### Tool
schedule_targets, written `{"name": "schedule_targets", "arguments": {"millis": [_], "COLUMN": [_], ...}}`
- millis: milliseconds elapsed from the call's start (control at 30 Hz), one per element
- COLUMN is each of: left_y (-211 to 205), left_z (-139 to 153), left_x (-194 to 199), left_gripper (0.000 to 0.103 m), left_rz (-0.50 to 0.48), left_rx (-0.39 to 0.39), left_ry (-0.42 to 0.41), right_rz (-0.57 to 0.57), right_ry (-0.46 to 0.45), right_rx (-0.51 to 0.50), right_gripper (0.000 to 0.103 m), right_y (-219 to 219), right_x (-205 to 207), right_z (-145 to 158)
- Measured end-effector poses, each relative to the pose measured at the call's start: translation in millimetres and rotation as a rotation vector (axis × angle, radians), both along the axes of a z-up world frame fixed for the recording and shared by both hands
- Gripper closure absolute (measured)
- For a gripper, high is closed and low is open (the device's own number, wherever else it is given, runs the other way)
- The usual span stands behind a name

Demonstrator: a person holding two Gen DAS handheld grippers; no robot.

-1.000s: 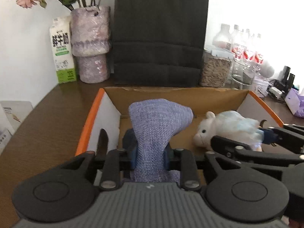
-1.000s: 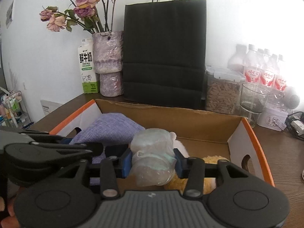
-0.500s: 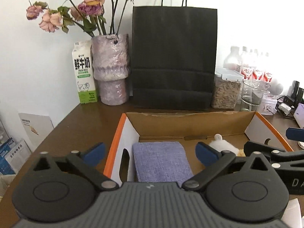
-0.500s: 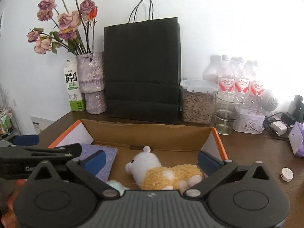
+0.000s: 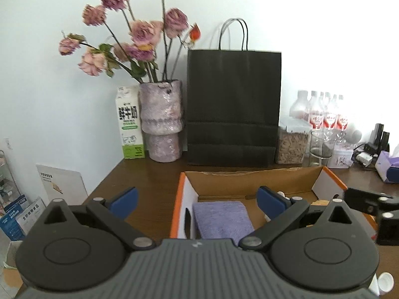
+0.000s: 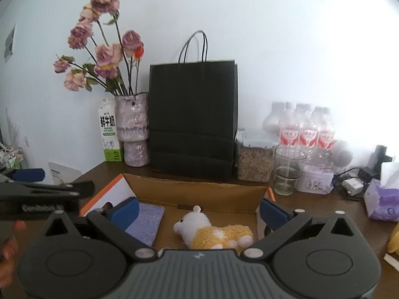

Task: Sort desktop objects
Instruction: 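Open both tools to drop the cloth and bag into the box, then move the right tool to the white bottle cap and grasp it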

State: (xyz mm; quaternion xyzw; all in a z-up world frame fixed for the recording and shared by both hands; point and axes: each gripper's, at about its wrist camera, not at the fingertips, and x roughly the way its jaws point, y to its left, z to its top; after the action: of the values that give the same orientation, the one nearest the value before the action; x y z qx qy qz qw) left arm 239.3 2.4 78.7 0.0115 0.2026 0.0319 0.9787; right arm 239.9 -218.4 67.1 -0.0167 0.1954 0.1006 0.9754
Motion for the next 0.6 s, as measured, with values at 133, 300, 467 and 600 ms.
{"name": "schedule_targets", "arguments": {"millis": [133, 300, 467, 600], "left_y": [12.7, 27.9, 43.8, 59.8], "left_z": [-1.6, -13.0, -34.2, -53.0], "left_x": [-27.0, -56.9, -83.5, -100.6], "left_gripper": [0.0, 0.0, 0.0, 0.0], "left_rz": [-0.013, 0.004, 0.037, 0.079], "left_rx": [-0.015, -0.037, -0.04, -0.048], "left_ry": [-0.013, 0.001, 0.007, 0.037], "right_rz": [-0.001, -0.007, -0.038, -0.072], "right_ry": [-0.014, 0.0, 0.049, 0.115], "right_rx": [-0.004, -0.011, 0.008, -0.002], "right_gripper": [0.0, 0.0, 0.0, 0.0], "right_y": [-11.9, -26.5, -41.5, -54.8], "right_x": [-29.9, -63.8, -92.4, -107.3], "right_z": [1.2, -7.9, -30.7, -56.3]}}
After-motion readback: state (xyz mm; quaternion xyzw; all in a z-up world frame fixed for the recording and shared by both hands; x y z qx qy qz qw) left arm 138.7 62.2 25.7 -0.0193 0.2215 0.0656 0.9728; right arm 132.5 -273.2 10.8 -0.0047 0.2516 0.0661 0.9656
